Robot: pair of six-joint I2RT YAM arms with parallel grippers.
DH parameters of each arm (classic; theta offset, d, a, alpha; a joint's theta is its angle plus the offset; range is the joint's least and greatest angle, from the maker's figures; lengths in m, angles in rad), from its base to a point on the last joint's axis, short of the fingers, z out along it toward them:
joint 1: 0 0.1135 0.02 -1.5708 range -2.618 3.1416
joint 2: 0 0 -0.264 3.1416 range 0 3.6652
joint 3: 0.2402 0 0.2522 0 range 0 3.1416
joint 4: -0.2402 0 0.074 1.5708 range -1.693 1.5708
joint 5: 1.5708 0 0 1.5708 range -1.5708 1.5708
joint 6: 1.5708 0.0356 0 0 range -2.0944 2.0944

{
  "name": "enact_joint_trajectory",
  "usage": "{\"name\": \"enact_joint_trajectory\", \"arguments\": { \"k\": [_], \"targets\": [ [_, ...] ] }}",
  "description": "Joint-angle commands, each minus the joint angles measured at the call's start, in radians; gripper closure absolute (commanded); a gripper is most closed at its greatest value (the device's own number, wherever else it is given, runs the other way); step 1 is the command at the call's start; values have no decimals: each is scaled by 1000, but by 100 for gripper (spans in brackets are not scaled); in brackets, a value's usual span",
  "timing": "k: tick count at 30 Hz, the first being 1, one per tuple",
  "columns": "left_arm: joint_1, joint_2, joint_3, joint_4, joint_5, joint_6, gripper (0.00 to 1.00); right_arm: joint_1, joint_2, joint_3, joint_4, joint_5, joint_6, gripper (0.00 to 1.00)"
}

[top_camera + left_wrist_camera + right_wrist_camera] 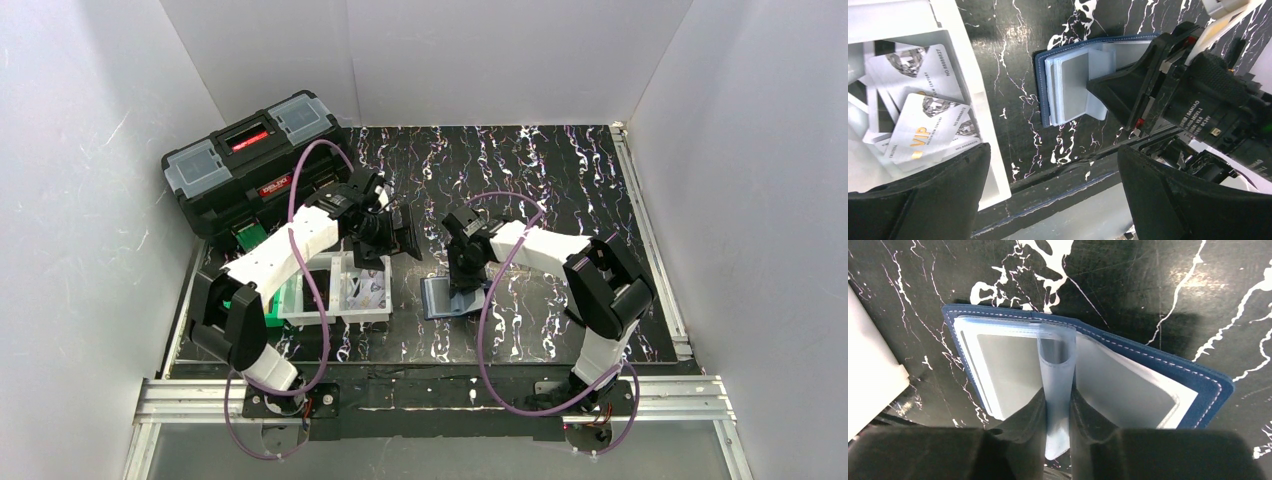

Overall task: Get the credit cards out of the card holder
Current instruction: Remove the credit card from the card holder.

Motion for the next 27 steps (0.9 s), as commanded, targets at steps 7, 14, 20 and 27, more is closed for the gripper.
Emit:
{"name": "enact_joint_trajectory", "arguments": {
  "k": [7, 14, 20, 27],
  "targets": [
    [-75, 80, -60, 92, 109, -76, 22, -85, -25, -125, 155, -198, -33, 83],
    [-139, 191, -22, 160, 147, -103, 65, -150, -37, -212, 270, -359, -15, 83],
    [-163, 292, 8, 167, 128, -113, 90, -183, -48, -232, 290, -401, -12, 79],
    [-174, 376, 25, 120, 71, -116, 100, -183, -125, -191, 190, -298, -38, 56]
  ]
}}
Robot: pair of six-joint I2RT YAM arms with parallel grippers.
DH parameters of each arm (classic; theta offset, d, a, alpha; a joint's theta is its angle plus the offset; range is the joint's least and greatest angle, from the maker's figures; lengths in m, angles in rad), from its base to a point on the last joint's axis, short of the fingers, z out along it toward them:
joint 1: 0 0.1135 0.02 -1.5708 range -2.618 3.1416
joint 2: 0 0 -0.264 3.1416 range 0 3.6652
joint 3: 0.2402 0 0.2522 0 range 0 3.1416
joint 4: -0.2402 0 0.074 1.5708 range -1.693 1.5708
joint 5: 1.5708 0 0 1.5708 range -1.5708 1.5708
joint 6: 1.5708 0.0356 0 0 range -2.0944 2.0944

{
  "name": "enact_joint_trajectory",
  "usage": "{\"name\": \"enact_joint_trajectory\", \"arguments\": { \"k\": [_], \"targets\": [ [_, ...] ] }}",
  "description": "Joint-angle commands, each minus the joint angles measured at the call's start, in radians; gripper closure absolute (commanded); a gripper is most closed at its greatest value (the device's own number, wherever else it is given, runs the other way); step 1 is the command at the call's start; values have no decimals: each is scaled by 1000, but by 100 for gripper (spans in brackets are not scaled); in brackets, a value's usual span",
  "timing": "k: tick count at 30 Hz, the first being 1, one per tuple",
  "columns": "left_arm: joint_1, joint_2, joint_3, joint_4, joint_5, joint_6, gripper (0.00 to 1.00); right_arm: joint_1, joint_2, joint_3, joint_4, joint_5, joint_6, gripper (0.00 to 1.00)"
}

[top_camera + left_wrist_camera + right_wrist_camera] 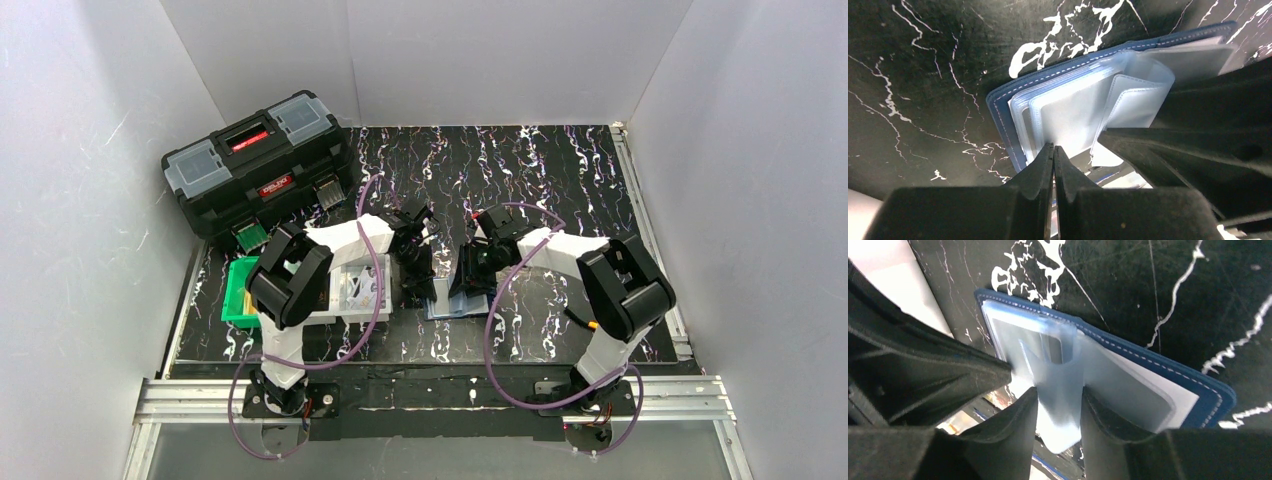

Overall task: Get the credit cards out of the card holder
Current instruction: Remove the credit card from the card holder.

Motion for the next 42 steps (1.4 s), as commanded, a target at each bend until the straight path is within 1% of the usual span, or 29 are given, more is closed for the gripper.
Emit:
{"name": "enact_joint_trajectory", "arguments": {
  "k": [1, 6, 9, 12, 18, 25, 36, 42],
  "targets": [
    [-7, 21, 39, -61, -51, -2, 100, -2, -79, 28, -102, 114, -41, 55],
    [-8, 24, 47, -86, -78, 6, 100, 16, -115, 48, -213, 259, -78, 55],
    [-8, 29, 49, -88, -78, 8, 100, 21, -108, 46, -230, 292, -93, 55],
    [-10, 34, 50, -88, -76, 7, 100, 22, -96, 45, -236, 309, -97, 59],
    [-20, 38, 72, -98, -74, 25, 100, 22, -68, 31, -214, 295, -99, 62],
    [-51, 49, 146, -138, -89, 53, 100, 22, -66, 17, -193, 271, -89, 66],
    [-84, 138, 273, -158, -80, 66, 100, 22, -81, 28, -190, 245, -94, 67],
    [-89, 170, 320, -156, -61, 68, 100, 22, -136, 78, -251, 261, -116, 66]
  ]
}}
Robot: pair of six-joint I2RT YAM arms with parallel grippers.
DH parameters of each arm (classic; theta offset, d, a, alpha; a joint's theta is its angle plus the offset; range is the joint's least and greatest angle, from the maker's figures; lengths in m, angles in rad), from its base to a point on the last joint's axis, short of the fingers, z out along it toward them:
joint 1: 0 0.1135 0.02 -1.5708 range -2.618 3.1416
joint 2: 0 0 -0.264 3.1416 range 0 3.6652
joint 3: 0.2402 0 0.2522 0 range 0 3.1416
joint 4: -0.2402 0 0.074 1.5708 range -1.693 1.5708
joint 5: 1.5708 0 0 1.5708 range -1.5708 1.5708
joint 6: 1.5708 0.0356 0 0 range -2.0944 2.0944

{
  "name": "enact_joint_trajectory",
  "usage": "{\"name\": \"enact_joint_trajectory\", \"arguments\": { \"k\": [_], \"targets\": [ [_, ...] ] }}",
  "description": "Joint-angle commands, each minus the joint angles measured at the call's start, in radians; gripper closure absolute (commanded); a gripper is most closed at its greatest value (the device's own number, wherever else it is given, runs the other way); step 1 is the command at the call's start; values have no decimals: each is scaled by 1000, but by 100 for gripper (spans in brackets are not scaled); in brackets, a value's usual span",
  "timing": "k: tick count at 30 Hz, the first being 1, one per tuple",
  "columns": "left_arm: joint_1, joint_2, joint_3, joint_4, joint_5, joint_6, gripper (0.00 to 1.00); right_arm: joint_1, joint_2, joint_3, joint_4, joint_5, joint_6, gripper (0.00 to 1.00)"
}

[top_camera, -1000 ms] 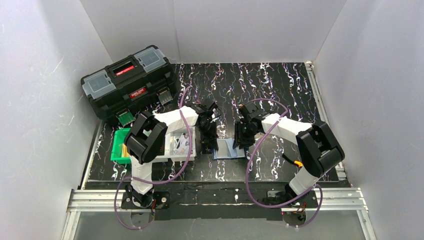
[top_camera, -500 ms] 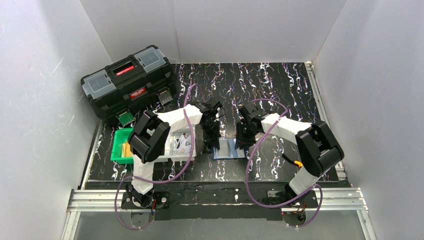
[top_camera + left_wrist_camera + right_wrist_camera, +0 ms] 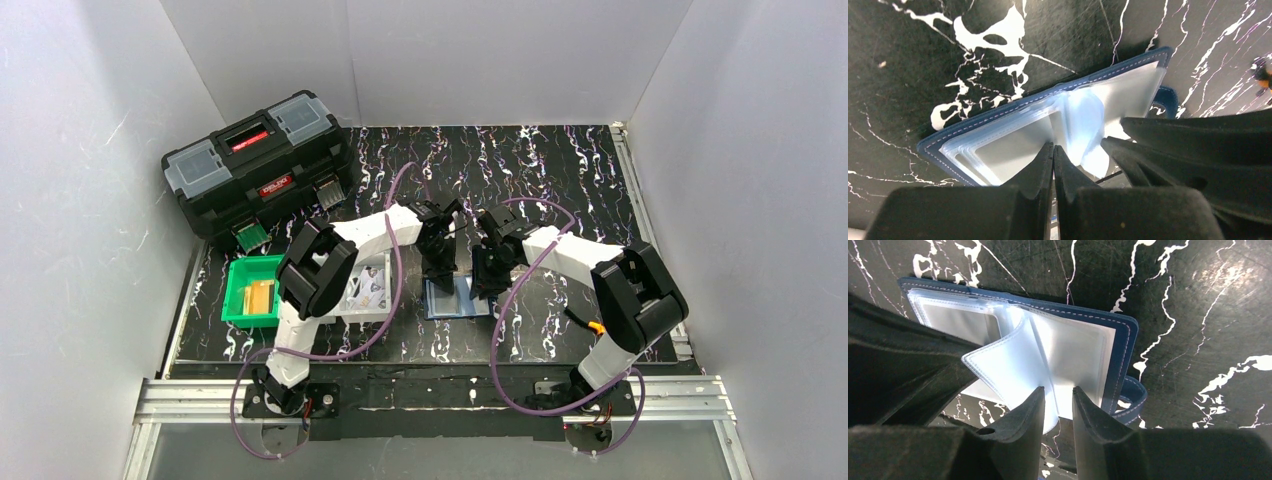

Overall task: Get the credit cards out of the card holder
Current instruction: Remove the credit card from the card holder.

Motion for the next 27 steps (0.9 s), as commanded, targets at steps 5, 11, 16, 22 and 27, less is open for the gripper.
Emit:
{"name": "enact_joint_trajectory", "arguments": {
  "k": [5, 11, 16, 22, 27],
  "targets": [
    [-12, -1, 82, -21, 32, 11, 100, 1, -131, 110, -113, 43, -38, 60],
    [-29, 17, 116, -14, 65, 0, 100, -12, -224, 140, -193, 112, -40, 58],
    [-44, 51, 117, 26, 117, -27, 100, -28, -293, 104, -200, 131, -31, 57],
    [-47, 58, 125, 37, 114, -23, 100, -30, -298, 62, -176, 84, -13, 57],
    [-35, 2, 135, -14, 59, 15, 97, -29, -286, 66, -156, 38, 7, 57]
  ]
}}
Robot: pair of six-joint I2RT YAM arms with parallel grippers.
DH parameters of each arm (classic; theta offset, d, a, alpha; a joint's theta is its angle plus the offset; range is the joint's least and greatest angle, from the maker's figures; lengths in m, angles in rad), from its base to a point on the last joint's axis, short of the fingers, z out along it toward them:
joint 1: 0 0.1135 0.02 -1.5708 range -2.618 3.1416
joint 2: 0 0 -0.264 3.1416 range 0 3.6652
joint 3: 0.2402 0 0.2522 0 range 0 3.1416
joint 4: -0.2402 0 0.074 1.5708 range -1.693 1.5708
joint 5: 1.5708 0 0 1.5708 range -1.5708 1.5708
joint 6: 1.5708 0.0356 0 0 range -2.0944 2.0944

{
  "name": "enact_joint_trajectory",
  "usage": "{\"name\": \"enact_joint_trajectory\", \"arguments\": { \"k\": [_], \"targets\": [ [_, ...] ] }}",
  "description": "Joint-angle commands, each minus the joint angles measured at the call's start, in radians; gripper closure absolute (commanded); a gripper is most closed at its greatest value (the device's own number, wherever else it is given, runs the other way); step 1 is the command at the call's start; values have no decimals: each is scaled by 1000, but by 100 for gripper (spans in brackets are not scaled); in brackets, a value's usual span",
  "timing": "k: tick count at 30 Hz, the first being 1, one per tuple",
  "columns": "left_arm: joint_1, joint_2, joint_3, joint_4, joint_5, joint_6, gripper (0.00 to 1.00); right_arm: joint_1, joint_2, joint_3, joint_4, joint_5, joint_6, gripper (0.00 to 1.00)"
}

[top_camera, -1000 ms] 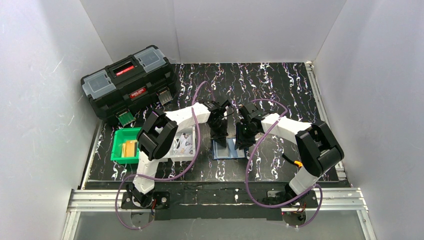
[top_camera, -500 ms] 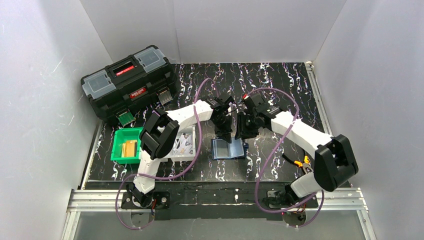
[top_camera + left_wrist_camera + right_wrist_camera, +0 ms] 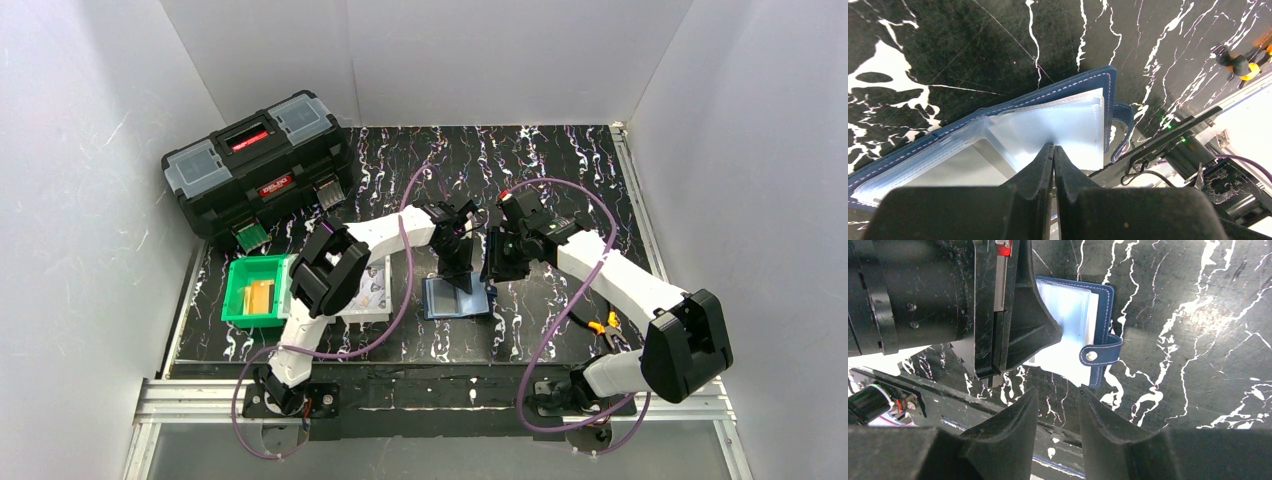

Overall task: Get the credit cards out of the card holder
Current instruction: Remove the credit card from the card holder.

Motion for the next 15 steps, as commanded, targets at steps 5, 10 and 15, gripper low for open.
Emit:
{"name": "enact_joint_trajectory", "arguments": {
  "k": [5, 10, 15],
  "targets": [
    [86, -211, -50, -89, -97, 45, 92, 25, 30, 6, 72, -85, 56, 56],
    [183, -352, -173, -91, -118, 58, 82, 92, 116, 70, 67, -48, 69, 55],
    [243, -426, -266, -91, -107, 79, 78, 159, 253, 175, 18, 7, 68, 48]
  ]
}}
